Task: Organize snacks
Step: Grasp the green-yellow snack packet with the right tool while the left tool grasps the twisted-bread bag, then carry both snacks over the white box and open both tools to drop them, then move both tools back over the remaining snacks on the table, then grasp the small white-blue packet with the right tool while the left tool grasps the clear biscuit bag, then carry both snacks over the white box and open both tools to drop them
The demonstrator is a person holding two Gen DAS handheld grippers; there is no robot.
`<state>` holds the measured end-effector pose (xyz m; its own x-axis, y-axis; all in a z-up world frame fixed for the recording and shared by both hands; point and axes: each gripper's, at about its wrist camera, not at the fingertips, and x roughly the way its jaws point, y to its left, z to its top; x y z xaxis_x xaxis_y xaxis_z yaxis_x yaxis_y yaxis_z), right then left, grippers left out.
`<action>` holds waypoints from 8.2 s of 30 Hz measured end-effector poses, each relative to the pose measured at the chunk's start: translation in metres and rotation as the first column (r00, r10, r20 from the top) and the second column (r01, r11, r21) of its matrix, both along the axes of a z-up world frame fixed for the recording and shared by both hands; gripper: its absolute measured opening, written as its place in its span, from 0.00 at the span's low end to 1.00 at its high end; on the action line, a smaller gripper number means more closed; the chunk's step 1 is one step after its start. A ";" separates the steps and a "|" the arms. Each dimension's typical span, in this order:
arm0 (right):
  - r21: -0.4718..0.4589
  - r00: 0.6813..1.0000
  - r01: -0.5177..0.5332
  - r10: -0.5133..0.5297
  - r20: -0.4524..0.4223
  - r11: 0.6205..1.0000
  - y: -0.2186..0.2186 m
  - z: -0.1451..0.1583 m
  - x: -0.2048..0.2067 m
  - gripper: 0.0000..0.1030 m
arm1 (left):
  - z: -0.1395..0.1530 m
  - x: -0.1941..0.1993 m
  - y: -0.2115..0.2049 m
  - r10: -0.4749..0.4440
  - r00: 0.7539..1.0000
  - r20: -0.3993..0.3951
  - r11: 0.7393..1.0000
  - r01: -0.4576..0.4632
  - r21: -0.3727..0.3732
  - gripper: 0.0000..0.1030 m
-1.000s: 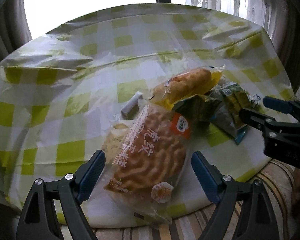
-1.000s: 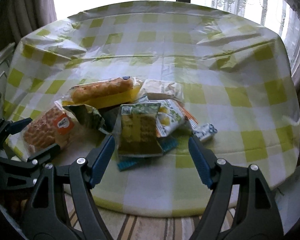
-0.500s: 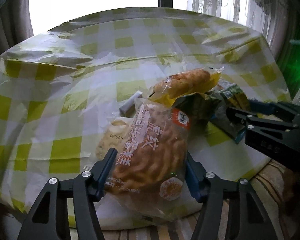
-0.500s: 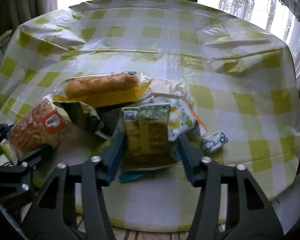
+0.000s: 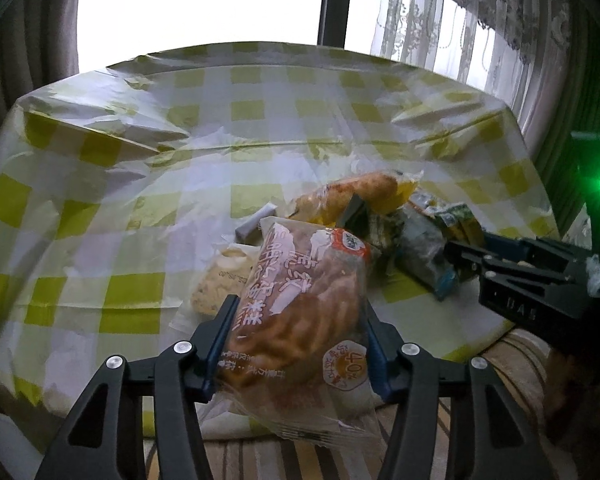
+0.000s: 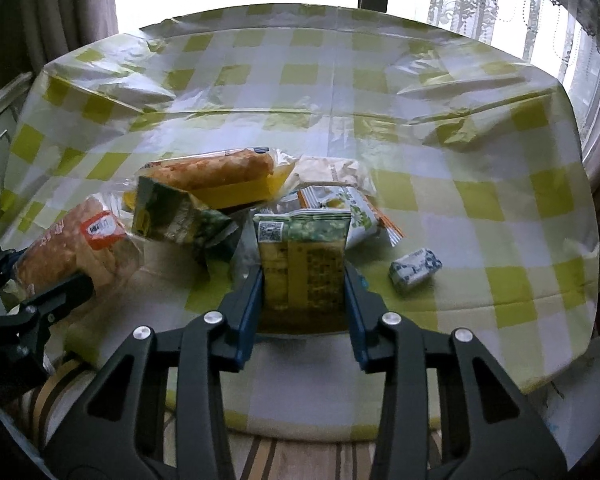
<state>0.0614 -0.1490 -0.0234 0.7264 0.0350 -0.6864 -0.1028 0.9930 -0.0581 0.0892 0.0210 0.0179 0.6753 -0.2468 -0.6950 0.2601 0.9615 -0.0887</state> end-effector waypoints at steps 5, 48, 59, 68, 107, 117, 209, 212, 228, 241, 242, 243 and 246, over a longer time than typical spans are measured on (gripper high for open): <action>0.017 1.000 0.001 -0.001 -0.004 1.000 -0.006 0.002 -0.015 0.41 | 0.004 -0.015 -0.006 -0.002 1.000 0.005 1.000 0.002 -0.024 0.54; 0.106 0.938 0.347 -0.345 -0.039 0.932 -0.213 0.011 -0.147 0.41 | 0.029 -0.080 -0.231 -0.373 0.927 -0.049 0.926 0.368 -0.089 0.54; 0.095 0.865 0.501 -0.493 -0.096 0.860 -0.284 -0.012 -0.179 0.41 | 0.019 -0.093 -0.295 -0.501 0.857 -0.120 0.862 0.482 -0.158 0.55; 0.103 0.808 0.589 -0.579 -0.111 0.802 -0.319 -0.014 -0.194 0.53 | 0.012 -0.113 -0.325 -0.614 0.769 -0.176 0.788 0.585 -0.194 0.64; 0.141 0.973 0.232 -0.226 -0.057 0.963 -0.176 0.009 -0.125 0.69 | 0.006 -0.045 -0.048 0.040 0.993 -0.114 0.975 -0.064 -0.211 0.67; 0.056 0.989 0.135 -0.131 -0.071 0.989 -0.134 0.002 -0.083 0.69 | 0.000 -0.009 0.034 0.248 0.962 -0.115 0.950 -0.264 -0.165 0.67; 0.073 0.974 0.225 -0.225 -0.018 0.972 -0.173 0.020 -0.087 0.39 | 0.021 -0.038 -0.112 -0.121 0.992 -0.045 0.989 0.117 -0.086 0.35; 0.078 0.968 0.253 -0.251 -0.026 0.964 -0.188 0.017 -0.096 0.39 | 0.022 -0.042 -0.133 -0.170 0.984 -0.053 0.981 0.164 -0.101 0.35; 0.046 0.902 0.430 -0.428 -0.054 0.902 -0.262 0.002 -0.140 0.39 | 0.022 -0.076 -0.257 -0.459 0.883 -0.099 0.878 0.434 -0.200 0.34; 0.027 0.837 0.547 -0.546 -0.046 0.837 -0.304 0.006 -0.160 0.41 | 0.019 -0.098 -0.317 -0.611 0.780 -0.134 0.784 0.572 -0.242 0.38; 0.028 0.831 0.555 -0.553 -0.050 0.831 -0.306 0.006 -0.160 0.49 | 0.019 -0.099 -0.319 -0.614 0.777 -0.138 0.782 0.575 -0.238 0.46; 0.030 0.829 0.558 -0.556 -0.052 0.829 -0.308 0.005 -0.160 0.61 | 0.019 -0.100 -0.319 -0.612 0.778 -0.138 0.784 0.575 -0.236 0.55; 0.044 0.833 0.554 -0.552 -0.050 0.832 -0.308 0.007 -0.160 0.66 | 0.021 -0.097 -0.312 -0.598 0.791 -0.127 0.790 0.556 -0.257 0.61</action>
<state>-0.0984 -0.4571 -0.0167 0.6121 -0.3274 -0.7198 0.4632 0.8862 -0.0092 -0.0077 -0.2913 0.0390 0.2202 -0.6911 -0.6884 0.7182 0.5924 -0.3650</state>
